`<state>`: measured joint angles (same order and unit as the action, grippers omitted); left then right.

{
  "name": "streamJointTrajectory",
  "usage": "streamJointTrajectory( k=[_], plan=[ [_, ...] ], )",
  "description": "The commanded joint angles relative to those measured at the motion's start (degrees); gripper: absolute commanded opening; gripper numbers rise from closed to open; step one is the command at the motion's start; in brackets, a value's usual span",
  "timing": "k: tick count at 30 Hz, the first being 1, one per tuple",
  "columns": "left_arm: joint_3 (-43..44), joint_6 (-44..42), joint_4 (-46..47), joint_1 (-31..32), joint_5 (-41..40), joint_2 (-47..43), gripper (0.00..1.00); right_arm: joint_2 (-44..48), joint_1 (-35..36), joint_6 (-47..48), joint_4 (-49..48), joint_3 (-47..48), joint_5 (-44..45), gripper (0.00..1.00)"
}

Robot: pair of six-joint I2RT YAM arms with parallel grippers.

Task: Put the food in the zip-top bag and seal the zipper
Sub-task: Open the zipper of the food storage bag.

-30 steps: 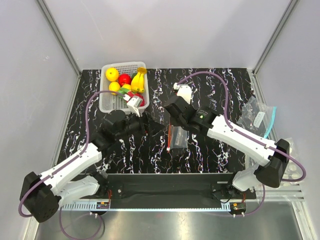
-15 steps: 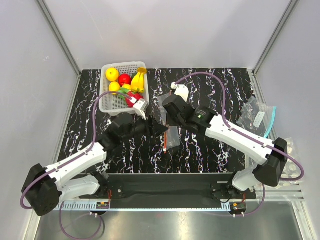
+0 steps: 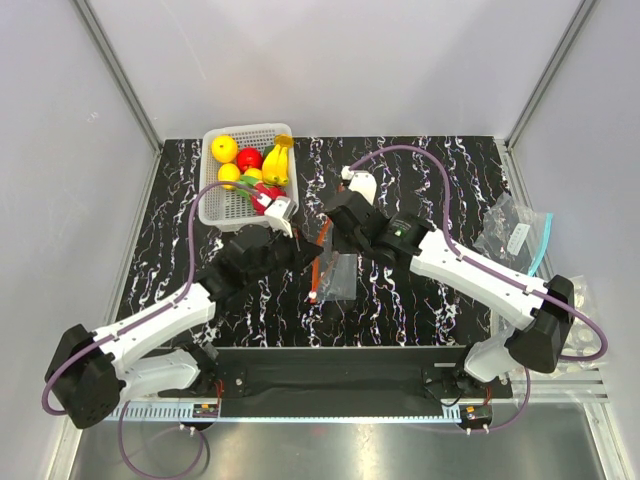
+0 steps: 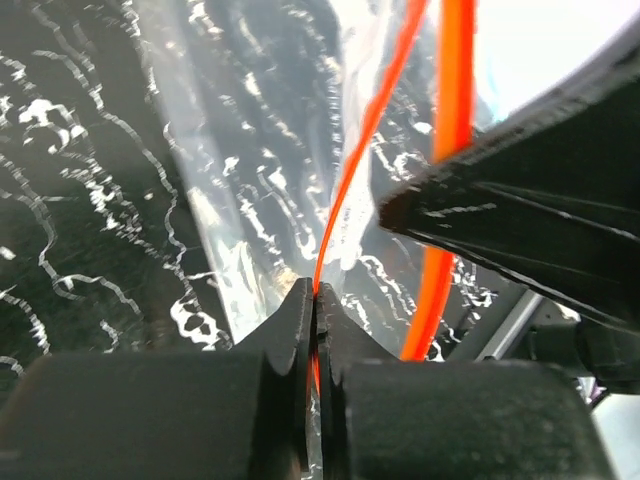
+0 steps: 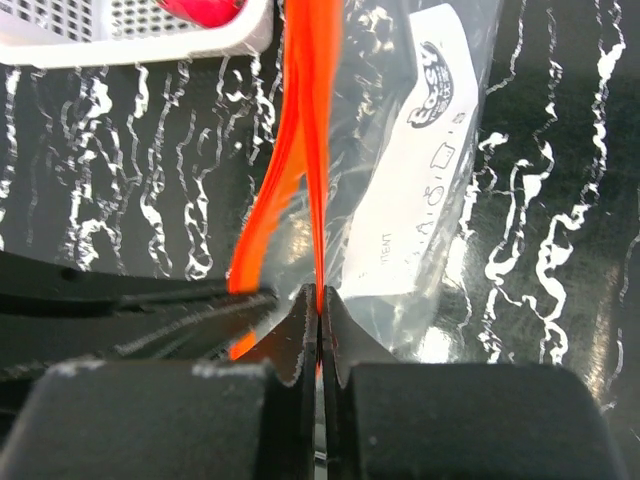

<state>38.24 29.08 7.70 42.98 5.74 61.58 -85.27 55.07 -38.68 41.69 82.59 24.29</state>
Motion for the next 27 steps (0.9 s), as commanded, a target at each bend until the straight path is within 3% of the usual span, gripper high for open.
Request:
streamJointTrajectory(
  k=[1,8,11,15,18,20,23,27],
  plan=[
    [4.2,-0.6,-2.0,0.3,-4.6,0.0,0.00,0.9,-0.1,0.4,2.9,0.6,1.3,0.00],
    [9.5,-1.5,-13.8,-0.2,-13.2,-1.6,0.00,0.0,-0.1,1.1,17.5,4.4,8.8,0.00],
    [13.5,0.0,-15.2,-0.3,-8.7,-0.2,0.00,0.0,-0.2,2.0,27.9,10.5,11.5,0.00],
    [17.6,6.9,-7.9,2.4,4.2,6.5,0.00,-1.1,-0.3,2.0,46.0,21.2,14.8,0.00],
    [16.6,13.3,2.6,5.5,9.6,12.1,0.00,-2.3,-0.2,2.4,51.5,24.6,15.9,0.00],
    [14.3,17.7,13.5,6.3,14.8,16.1,0.00,-2.5,-0.3,3.1,51.2,24.6,14.8,0.00],
    [9.0,23.6,22.2,6.3,16.4,19.7,0.00,-4.4,-0.3,4.4,49.4,21.8,13.6,0.00],
    [1.5,22.3,21.8,4.6,12.6,17.7,0.00,-8.8,-0.2,7.6,41.4,17.5,9.7,0.00]
  ],
)
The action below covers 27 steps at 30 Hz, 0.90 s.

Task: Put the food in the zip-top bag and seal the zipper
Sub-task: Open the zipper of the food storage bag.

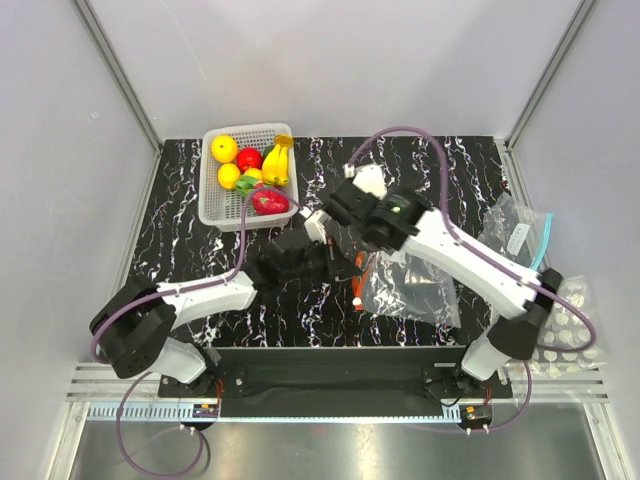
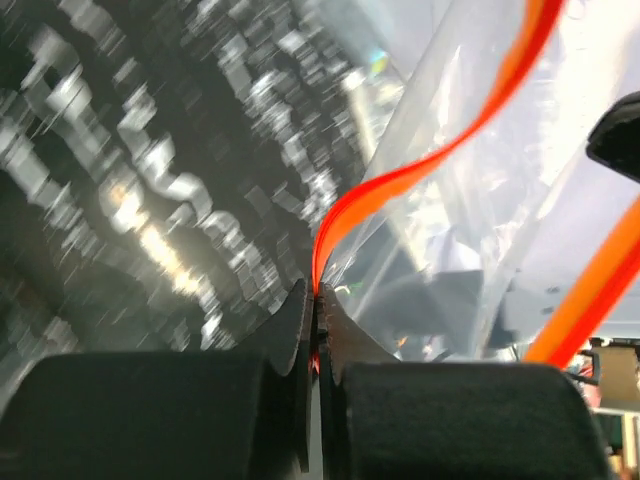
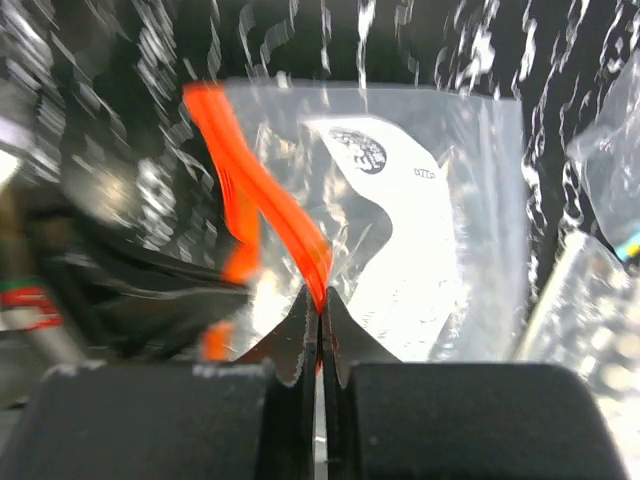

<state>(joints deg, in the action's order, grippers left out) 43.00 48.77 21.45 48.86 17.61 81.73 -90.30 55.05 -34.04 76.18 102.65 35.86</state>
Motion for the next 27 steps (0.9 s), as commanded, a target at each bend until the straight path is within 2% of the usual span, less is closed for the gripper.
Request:
streamJointTrajectory(
  k=[1,5,8,14,19,27],
  plan=[
    [-4.1,1.7,7.1,-2.4,0.3,-3.1,0.00,-5.7,-0.2,3.3,6.0,-3.2,-3.2,0.00],
    [-4.9,-5.1,-7.1,-3.6,-6.9,-6.8,0.00,-8.3,-0.2,5.7,-1.7,-7.6,-6.7,0.00],
    [-5.6,-8.6,-13.0,-3.9,-10.8,-8.5,0.00,-8.2,-0.2,6.2,-5.2,-11.1,-7.9,0.00],
    [-4.7,-13.1,-22.8,-4.8,-16.8,-9.1,0.00,-5.1,-0.3,4.7,-4.2,-13.2,-5.6,0.00],
    [-8.1,-12.9,-19.4,-11.3,-11.7,-8.1,0.00,-2.6,-0.6,4.2,-2.3,-13.9,-5.1,0.00],
    [-7.1,-15.2,-20.3,-11.9,-13.9,-5.7,0.00,-0.7,-0.7,1.6,0.0,-15.2,-1.8,0.00]
  ],
)
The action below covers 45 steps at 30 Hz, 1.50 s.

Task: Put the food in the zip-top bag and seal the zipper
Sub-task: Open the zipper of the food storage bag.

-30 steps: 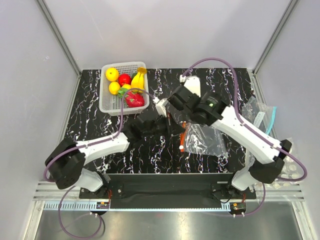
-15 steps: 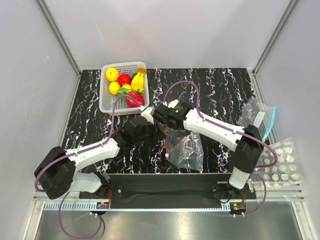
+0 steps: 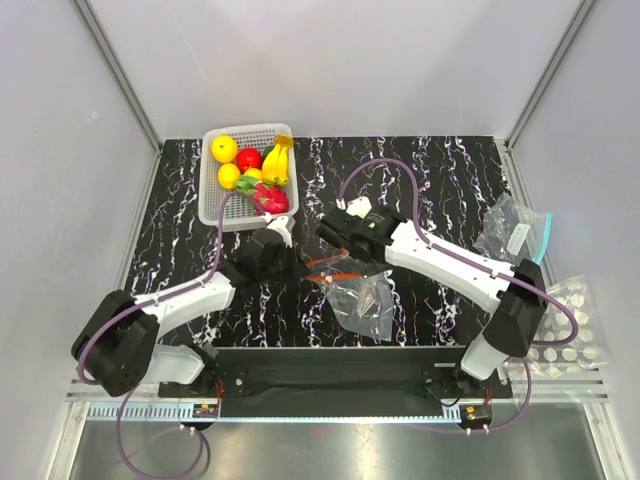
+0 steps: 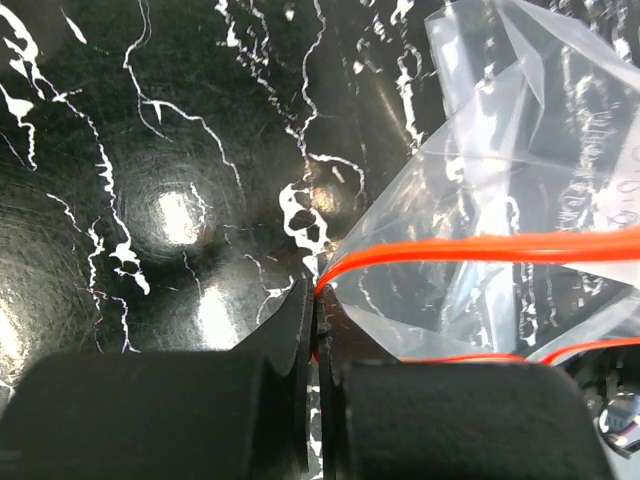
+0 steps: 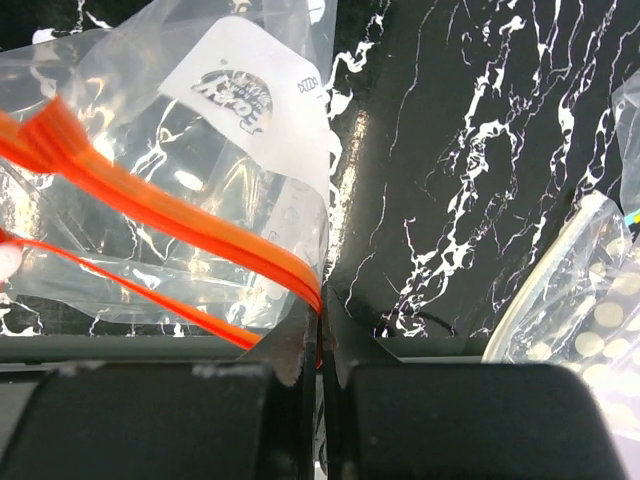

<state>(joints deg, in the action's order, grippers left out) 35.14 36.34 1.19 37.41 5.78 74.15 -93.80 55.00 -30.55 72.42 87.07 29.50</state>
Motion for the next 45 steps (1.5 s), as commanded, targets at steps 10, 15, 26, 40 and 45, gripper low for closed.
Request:
streamJointTrajectory(
  k=[10,15,26,40,45],
  plan=[
    [0.5,-2.5,3.9,0.1,0.5,3.7,0.00,7.0,-0.7,-0.7,5.8,9.5,1.3,0.00],
    [3.2,-2.4,3.9,2.9,0.5,3.2,0.00,4.0,-0.6,0.7,-0.1,5.1,-1.8,0.01],
    [1.0,-3.5,6.4,5.1,-0.9,-5.0,0.41,-0.6,-0.7,2.7,-7.1,2.4,-4.4,0.00],
    [-1.7,2.2,7.8,6.8,1.3,-18.3,0.22,-0.3,-0.7,2.9,-9.3,2.5,-6.5,0.00],
    [-2.1,5.3,11.3,10.0,0.9,-19.4,0.03,-0.3,-0.7,2.1,-9.7,2.9,-6.6,0.00]
  ],
)
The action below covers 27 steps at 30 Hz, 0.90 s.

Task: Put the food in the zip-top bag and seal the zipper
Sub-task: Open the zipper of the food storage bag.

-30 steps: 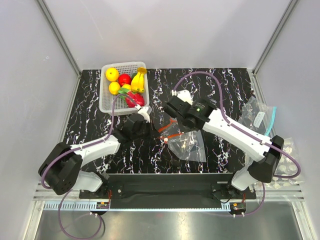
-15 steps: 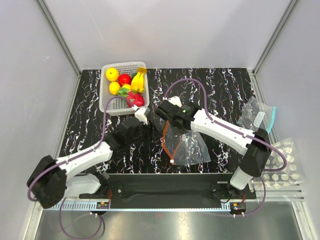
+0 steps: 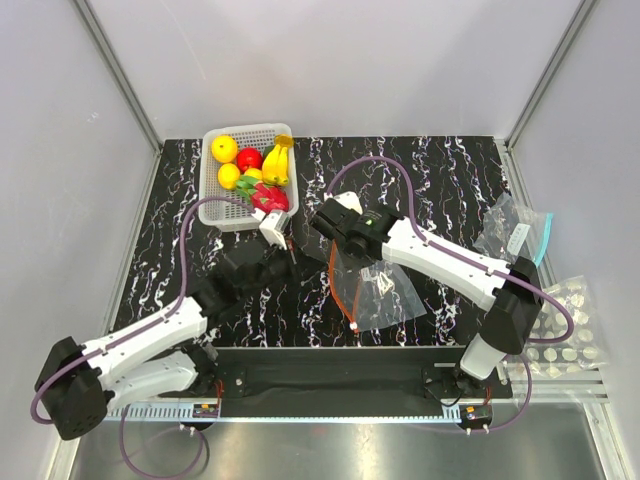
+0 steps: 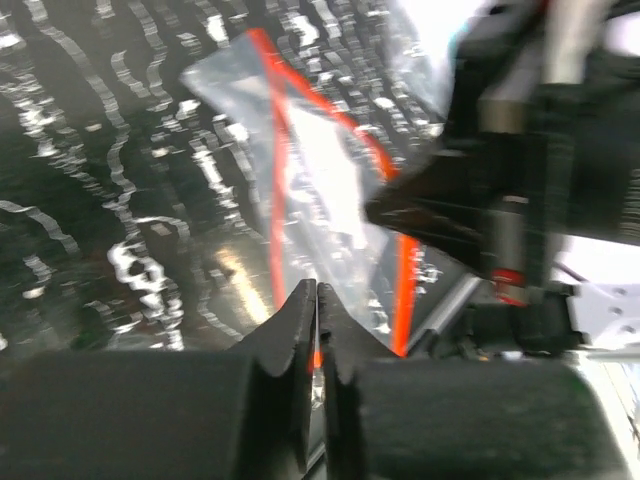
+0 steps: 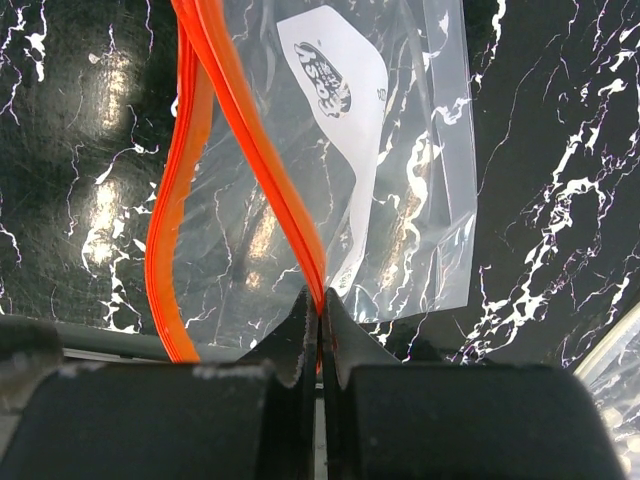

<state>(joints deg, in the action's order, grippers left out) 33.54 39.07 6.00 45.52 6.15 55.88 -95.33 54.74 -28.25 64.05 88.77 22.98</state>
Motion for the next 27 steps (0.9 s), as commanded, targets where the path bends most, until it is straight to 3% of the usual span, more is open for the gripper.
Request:
streamJointTrajectory(
  k=[1,19,27],
  plan=[
    [-0.5,3.2,7.1,2.3,0.4,-0.7,0.02,1.2,-0.3,-0.4,-1.6,1.6,-0.2,0.00],
    [8.6,8.5,17.4,3.4,1.5,27.1,0.00,3.3,-0.3,-3.9,-0.7,3.4,-1.3,0.00],
    [7.1,13.2,26.7,4.2,3.9,31.4,0.00,5.9,-0.2,-6.6,-2.4,1.7,1.1,0.00]
  ],
)
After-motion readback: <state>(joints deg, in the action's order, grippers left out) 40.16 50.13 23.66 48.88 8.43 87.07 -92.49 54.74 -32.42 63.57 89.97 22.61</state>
